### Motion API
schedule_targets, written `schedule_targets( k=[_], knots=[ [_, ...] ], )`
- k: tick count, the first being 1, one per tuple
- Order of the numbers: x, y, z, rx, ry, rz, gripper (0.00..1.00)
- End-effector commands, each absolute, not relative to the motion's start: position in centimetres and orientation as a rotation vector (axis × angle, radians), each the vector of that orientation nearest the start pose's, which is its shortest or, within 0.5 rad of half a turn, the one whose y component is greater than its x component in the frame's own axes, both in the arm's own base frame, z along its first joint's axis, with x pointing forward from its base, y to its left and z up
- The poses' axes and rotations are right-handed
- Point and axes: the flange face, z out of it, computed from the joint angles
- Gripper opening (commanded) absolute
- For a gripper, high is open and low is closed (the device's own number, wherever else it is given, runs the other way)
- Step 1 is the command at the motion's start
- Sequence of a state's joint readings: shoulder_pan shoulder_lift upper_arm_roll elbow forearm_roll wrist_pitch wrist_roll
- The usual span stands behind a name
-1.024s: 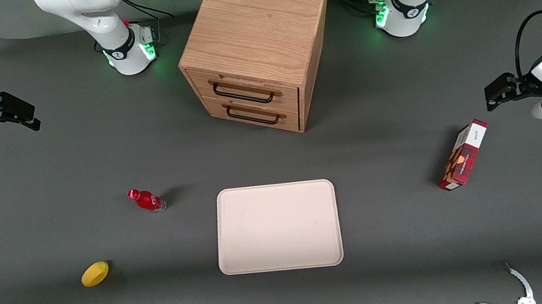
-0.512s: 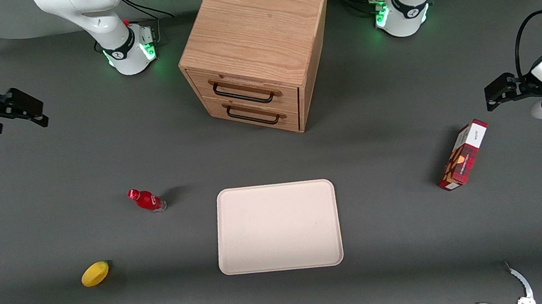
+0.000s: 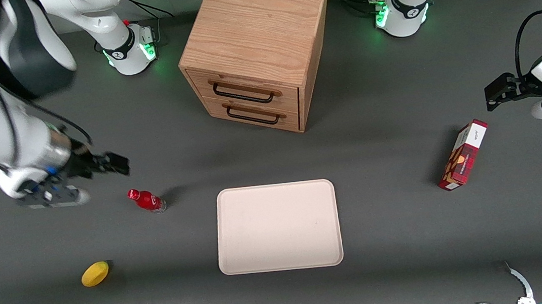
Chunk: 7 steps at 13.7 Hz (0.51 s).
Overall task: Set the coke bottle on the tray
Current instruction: 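Move the open right gripper down over the red Coca-Cola bottle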
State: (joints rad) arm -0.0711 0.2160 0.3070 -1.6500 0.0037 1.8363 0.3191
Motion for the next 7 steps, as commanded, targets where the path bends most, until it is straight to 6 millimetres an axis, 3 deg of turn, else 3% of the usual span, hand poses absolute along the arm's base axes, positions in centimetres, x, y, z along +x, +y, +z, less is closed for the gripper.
schedule_targets(
  k=[1,5,7],
  knots=[
    [61.2,12.3,44.4,-3.068,0.19,0.033,1.0],
    [60.2,11.9,37.1,-3.069,0.21,0.034,1.0],
    [59.2,11.6,35.2,-3.1,0.184,0.009,1.0]
  ],
)
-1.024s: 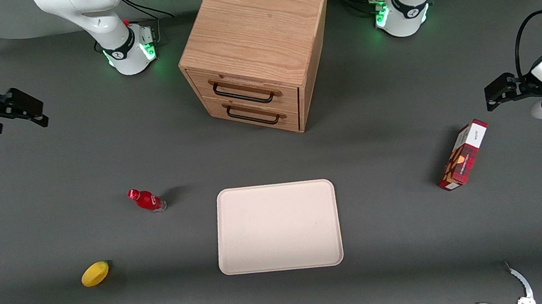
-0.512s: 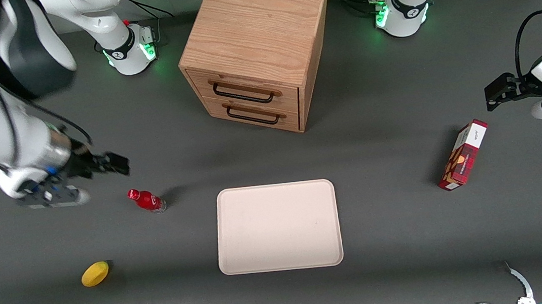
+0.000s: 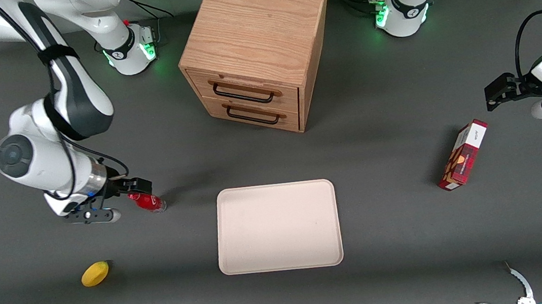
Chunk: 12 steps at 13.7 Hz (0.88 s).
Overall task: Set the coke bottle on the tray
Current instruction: 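Lower the right gripper around the bottle neck and close it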
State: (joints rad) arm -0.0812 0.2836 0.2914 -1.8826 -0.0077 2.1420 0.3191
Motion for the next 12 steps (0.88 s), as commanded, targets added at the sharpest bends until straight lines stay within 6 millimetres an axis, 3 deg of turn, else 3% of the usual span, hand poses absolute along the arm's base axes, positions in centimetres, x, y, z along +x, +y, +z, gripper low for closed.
schedule_targets(
  k=[1,6,12],
  knots=[
    [58.91,11.41,34.54,-3.121,0.162,0.0,1.0],
    [58.87,10.85,34.19,-3.158,0.124,-0.032,0.99],
    [58.88,10.95,34.15,-3.164,0.109,-0.063,0.77]
  ],
)
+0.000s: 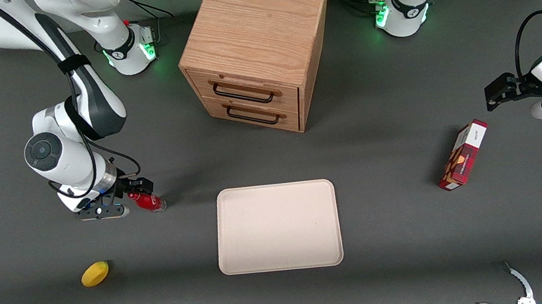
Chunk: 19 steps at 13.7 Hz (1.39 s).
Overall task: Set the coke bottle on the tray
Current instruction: 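Lower the right gripper around the bottle neck and close it, then lift the bottle and carry it with the right gripper onto the tray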
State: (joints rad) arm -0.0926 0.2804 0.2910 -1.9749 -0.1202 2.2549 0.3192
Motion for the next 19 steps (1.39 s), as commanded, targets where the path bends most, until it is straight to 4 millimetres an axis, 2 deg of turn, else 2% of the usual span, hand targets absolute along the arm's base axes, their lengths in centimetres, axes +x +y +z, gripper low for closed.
schedule_targets(
  k=[1,4,7,17,18,19],
  knots=[
    [58.9,10.9,34.3,-3.164,0.114,-0.067,0.74],
    [58.9,11.0,35.1,-3.164,0.106,-0.09,0.71],
    [59.0,10.8,35.1,-3.175,0.096,-0.1,0.61],
    [59.0,10.6,33.7,-3.162,0.094,-0.136,0.61],
    [59.0,10.5,33.7,-3.162,0.096,-0.134,0.53],
    [59.0,10.5,33.6,-3.163,0.093,-0.131,0.3]
  ],
)
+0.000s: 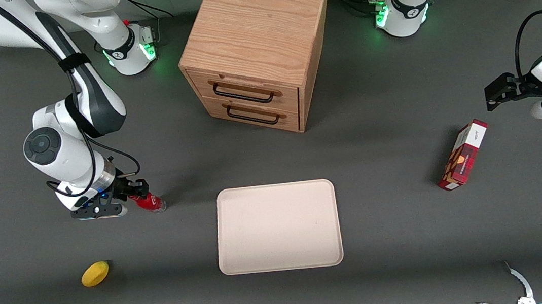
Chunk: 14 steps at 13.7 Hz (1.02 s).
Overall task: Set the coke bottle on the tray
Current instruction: 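Lift the bottle and carry it with the right gripper onto the tray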
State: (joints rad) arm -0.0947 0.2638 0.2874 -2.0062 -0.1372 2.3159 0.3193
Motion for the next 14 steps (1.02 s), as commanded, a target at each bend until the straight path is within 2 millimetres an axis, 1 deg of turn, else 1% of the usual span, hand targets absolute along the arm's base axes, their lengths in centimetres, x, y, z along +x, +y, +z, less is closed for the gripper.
schedule_targets(
  k=[1,2,4,5,6,7,10,12,13,14],
  knots=[
    [58.9,10.6,33.6,-3.163,0.093,-0.131,0.08],
    [58.9,10.6,33.6,-3.163,0.093,-0.131,0.0],
    [59.0,10.6,33.7,-3.163,0.091,-0.131,0.0],
    [59.0,10.7,34.1,-3.163,0.087,-0.141,0.0],
    [59.3,10.7,35.2,-3.163,0.083,-0.165,0.0],
    [59.7,11.0,37.6,-3.171,0.093,-0.168,0.0],
    [61.3,12.0,46.2,-3.195,0.127,-0.077,0.0],
    [62.4,14.7,51.7,-3.146,0.123,-0.12,0.0],
    [62.9,15.6,53.4,-3.125,0.128,-0.121,0.0],
    [63.5,17.8,54.8,-3.101,0.111,-0.114,0.0]
  ],
)
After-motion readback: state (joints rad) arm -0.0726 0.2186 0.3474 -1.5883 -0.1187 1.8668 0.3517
